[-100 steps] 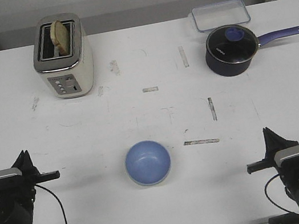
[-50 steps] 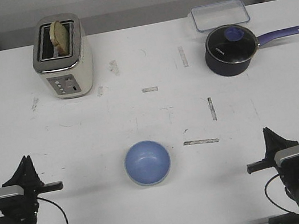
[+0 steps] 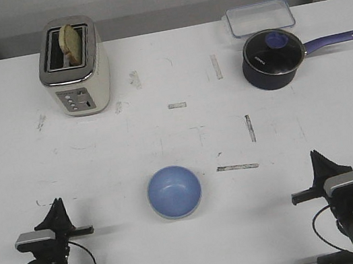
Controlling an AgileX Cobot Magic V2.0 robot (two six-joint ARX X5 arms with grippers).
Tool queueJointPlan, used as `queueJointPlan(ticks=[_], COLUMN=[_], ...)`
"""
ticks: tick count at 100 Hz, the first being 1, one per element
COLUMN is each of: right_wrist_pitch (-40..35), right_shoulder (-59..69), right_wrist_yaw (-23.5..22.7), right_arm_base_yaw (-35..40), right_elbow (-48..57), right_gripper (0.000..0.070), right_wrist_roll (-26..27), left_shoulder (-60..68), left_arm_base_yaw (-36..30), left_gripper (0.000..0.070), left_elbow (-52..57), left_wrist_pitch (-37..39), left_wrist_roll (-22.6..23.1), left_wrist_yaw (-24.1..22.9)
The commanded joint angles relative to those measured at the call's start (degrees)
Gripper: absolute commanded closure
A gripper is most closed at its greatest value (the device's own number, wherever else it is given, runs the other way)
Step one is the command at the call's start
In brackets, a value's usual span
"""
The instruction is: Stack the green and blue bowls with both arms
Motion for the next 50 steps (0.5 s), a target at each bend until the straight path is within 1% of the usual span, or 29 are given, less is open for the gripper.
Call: queueJointPlan(ticks=[1, 50], right_wrist_pitch=[0.6, 0.6], right_shoulder=[0.3, 0.2], right_wrist_yaw=[0.2, 0.2], right_arm_base_yaw=[0.1, 0.1], right_elbow=[0.1, 0.1], right_gripper=[0.0700, 0.0700], right_wrist_roll=[0.6, 0.6], left_shoulder=[-0.4, -0.3], left_arm_base_yaw=[0.1, 0.0], left_gripper=[0.0698, 0.0699], left_elbow=[-1.2, -1.1], left_wrist_pitch=[1.3, 2.2], left_wrist_roll=[-0.2, -0.2], left_wrist_yaw=[0.5, 0.4])
